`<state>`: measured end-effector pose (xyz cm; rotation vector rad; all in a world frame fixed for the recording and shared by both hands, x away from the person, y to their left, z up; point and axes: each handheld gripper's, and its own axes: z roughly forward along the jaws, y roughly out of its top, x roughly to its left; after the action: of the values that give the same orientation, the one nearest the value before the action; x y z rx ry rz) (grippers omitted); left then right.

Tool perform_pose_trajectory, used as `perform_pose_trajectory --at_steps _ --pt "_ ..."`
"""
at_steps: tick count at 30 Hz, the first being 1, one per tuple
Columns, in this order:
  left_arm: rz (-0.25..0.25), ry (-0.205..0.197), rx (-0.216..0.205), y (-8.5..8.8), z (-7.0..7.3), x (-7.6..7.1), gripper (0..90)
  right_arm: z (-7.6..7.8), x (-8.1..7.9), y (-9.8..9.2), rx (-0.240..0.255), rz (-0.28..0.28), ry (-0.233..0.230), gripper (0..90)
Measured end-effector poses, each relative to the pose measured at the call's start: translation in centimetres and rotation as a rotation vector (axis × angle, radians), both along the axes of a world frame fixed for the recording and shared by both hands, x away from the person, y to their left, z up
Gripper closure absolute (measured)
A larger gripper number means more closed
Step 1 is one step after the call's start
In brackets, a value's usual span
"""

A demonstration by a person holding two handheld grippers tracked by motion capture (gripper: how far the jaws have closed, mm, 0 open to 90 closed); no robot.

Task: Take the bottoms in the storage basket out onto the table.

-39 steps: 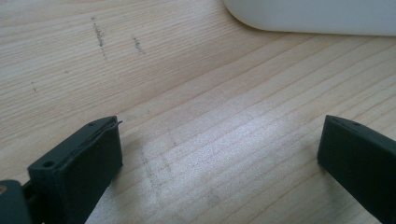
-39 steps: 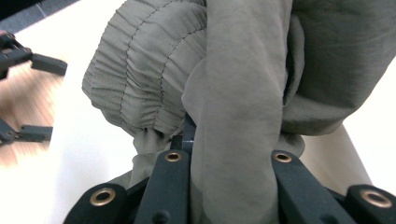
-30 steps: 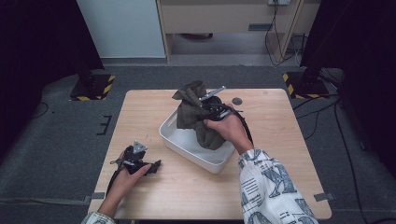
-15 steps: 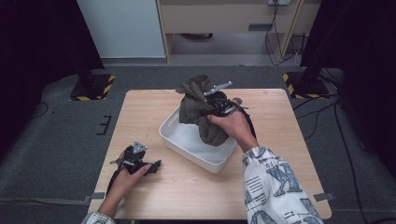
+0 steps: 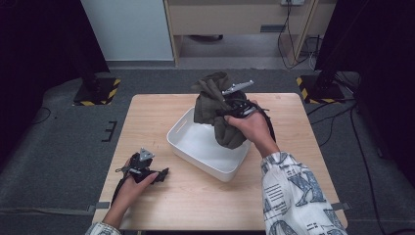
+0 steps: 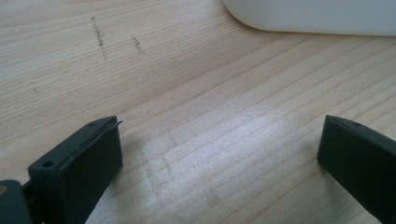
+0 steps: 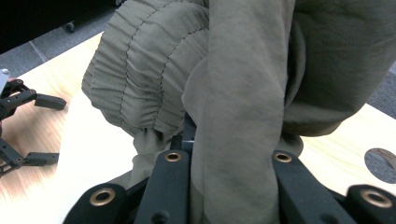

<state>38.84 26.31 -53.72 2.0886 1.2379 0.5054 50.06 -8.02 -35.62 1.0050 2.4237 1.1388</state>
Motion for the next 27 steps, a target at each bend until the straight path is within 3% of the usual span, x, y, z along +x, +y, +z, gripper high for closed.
perform_pose_trajectory --at_steps 14,27 --pt "0.000 0.001 0.001 0.0 0.0 0.0 0.0 1.3 -0.1 -1.9 0.021 -0.027 -0.033 77.6" --pt "-0.002 0.001 0.001 0.0 0.0 0.0 0.0 2.0 -0.4 -5.6 0.034 -0.088 -0.054 77.5"
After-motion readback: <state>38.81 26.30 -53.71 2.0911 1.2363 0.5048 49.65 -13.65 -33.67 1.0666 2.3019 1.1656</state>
